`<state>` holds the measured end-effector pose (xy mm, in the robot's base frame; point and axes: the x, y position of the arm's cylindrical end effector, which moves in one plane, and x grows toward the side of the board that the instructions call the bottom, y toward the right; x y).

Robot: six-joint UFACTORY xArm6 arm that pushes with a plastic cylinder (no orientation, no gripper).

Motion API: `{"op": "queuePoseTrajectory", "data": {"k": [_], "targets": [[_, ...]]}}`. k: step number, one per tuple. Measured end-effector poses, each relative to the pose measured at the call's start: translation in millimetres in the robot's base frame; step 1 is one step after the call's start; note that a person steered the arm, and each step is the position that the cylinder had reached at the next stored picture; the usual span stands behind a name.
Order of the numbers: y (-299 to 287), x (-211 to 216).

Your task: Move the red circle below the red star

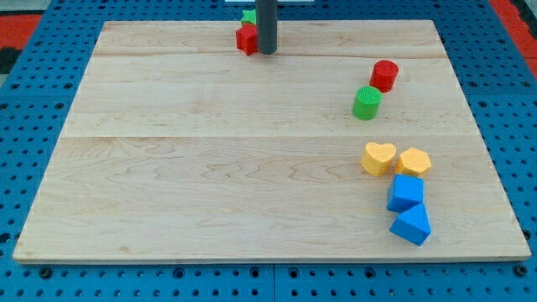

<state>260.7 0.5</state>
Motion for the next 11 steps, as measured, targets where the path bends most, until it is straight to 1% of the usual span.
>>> {"op": "queuePoseTrajectory", "data": {"k": [1,2,3,4,5,6,8,9,10,11], "targets": [[90,-2],[195,0],[254,50],[236,92],[212,91],[200,66],[79,52],[9,49],[5,63],[5,92]]}}
